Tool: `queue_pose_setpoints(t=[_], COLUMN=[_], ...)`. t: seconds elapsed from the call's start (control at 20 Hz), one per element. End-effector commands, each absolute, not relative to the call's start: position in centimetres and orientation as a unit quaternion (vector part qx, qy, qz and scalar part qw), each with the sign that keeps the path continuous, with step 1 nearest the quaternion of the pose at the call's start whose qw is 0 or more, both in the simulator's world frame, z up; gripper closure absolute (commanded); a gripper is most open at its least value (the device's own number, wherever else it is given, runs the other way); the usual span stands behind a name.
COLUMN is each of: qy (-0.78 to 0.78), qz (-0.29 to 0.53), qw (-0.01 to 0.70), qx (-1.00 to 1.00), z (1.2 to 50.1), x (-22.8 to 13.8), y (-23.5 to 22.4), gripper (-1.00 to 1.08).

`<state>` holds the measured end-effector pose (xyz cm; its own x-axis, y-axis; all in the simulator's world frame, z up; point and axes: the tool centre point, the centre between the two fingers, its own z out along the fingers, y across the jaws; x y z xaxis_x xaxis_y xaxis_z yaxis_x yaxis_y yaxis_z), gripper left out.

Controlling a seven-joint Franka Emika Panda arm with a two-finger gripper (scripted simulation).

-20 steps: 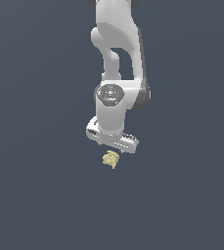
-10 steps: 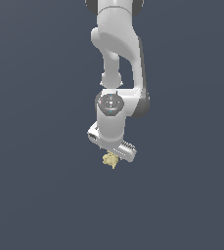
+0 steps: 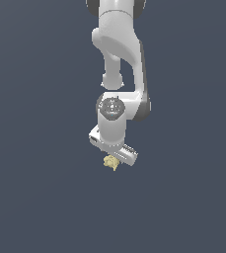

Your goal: Pick up the object and move it to a goal position.

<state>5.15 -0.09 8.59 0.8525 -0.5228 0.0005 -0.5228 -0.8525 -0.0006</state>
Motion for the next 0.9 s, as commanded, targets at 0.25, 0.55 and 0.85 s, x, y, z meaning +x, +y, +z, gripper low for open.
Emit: queue_pose_setpoints(t=[0.25, 0.55, 0.85], qy=[0.273, 0.274, 0.274], qz=[0.0, 0.0, 0.0], qw=[0.0, 0.0, 0.0], qx=[-0.962, -0.962, -0.962], z=[5.1, 4.0, 4.0], x=[5.0, 5.1, 5.2], y=[-0.1, -0.1, -0.1], gripper=[-0.92, -0.92, 1.08])
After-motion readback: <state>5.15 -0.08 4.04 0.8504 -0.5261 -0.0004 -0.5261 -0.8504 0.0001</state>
